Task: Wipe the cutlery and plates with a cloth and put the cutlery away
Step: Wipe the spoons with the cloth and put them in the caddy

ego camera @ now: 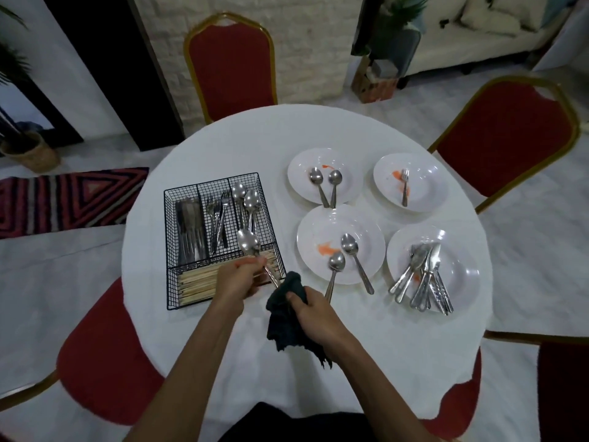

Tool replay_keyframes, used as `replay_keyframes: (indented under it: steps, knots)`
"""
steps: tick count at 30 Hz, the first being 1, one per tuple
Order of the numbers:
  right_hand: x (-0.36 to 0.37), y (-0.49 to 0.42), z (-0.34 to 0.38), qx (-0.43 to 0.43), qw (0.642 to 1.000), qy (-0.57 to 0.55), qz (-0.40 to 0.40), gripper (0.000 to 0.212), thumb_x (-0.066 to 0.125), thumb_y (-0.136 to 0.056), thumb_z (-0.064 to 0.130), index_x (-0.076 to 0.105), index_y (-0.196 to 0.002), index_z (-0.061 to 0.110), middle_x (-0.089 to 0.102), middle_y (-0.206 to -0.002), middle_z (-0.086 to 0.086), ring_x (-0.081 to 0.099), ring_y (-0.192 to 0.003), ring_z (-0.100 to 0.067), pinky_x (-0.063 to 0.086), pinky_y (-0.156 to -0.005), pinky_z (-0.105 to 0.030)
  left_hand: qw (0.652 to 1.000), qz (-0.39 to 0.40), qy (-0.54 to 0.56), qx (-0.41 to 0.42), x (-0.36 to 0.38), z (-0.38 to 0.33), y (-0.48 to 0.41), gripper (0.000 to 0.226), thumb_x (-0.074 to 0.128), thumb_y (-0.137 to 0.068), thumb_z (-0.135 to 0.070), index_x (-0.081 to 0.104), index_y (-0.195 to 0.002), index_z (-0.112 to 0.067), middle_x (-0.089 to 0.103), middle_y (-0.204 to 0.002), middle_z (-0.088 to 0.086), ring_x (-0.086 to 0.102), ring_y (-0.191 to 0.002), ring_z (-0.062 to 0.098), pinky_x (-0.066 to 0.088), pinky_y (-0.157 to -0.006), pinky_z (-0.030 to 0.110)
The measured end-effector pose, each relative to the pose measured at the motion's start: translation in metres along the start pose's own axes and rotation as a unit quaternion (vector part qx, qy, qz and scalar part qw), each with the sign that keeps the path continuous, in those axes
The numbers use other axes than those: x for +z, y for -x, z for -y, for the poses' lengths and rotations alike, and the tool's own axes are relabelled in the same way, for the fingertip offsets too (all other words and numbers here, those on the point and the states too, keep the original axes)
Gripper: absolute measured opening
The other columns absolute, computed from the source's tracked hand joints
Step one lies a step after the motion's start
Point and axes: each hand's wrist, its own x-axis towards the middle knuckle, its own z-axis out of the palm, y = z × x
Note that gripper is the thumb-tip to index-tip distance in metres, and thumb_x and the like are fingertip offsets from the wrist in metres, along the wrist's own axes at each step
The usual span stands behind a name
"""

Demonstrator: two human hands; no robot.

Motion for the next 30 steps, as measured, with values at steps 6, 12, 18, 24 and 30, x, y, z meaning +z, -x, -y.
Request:
replay_keyframes:
  steps: [6, 12, 18, 24, 30]
  knots:
    - [-0.014, -0.01, -0.011, 0.04, 0.996, -0.07, -0.046, 0.024, 0.047, -0.106, 0.029, 0.063, -0.11, 0.012, 0.072, -0.102, -0.013, 0.07, -0.084, -0.024, 0.054, -0.06, -0.029, 0.964, -0.084, -0.23, 0.107, 0.008, -0.046, -0.086, 0.016, 0.071, -0.091, -0.018, 0.076, -0.097, -0.005, 0.075, -0.084, 0.01, 0.063, -0.056, 0.01, 0.045, -0.048, 0.023]
    - [-0.031, -0.014, -0.015, 0.053, 0.99, -0.102, -0.085, 0.023, 0.049, -0.105, 0.03, 0.065, -0.106, 0.015, 0.074, -0.1, -0.013, 0.072, -0.088, -0.028, 0.059, -0.074, -0.04, 0.888, -0.117, -0.415, 0.161, 0.018, -0.056, -0.136, 0.03, 0.071, -0.09, -0.034, 0.075, -0.091, -0.003, 0.073, -0.081, 0.01, 0.069, -0.072, 0.026, 0.05, -0.063, 0.033]
    - [-0.054, -0.008, -0.03, 0.073, 0.979, -0.151, -0.119, 0.024, 0.049, -0.106, 0.032, 0.063, -0.109, 0.013, 0.072, -0.096, -0.012, 0.068, -0.076, -0.022, 0.05, -0.057, -0.027, 0.87, -0.098, -0.414, 0.25, 0.054, -0.036, -0.083, 0.013, 0.069, -0.092, -0.026, 0.076, -0.096, -0.016, 0.075, -0.09, 0.0, 0.07, -0.086, 0.023, 0.052, -0.073, 0.032]
    - [-0.078, 0.002, -0.038, 0.063, 0.949, -0.214, -0.222, 0.025, 0.047, -0.107, 0.03, 0.067, -0.108, 0.015, 0.074, -0.099, -0.012, 0.071, -0.082, -0.025, 0.05, -0.053, -0.027, 0.793, 0.114, -0.577, 0.161, 0.112, 0.039, -0.009, 0.048, 0.06, -0.088, -0.063, 0.071, -0.087, -0.016, 0.073, -0.082, 0.002, 0.071, -0.079, 0.022, 0.054, -0.07, 0.031]
    - [-0.096, 0.008, -0.046, 0.056, 0.944, -0.195, -0.262, 0.026, 0.043, -0.108, 0.031, 0.066, -0.102, 0.02, 0.073, -0.099, -0.004, 0.07, -0.09, -0.019, 0.055, -0.067, -0.032, 0.863, 0.135, -0.479, 0.083, 0.115, 0.064, 0.002, 0.028, 0.066, -0.09, -0.04, 0.07, -0.093, -0.012, 0.076, -0.081, -0.004, 0.073, -0.073, 0.012, 0.058, -0.072, 0.03]
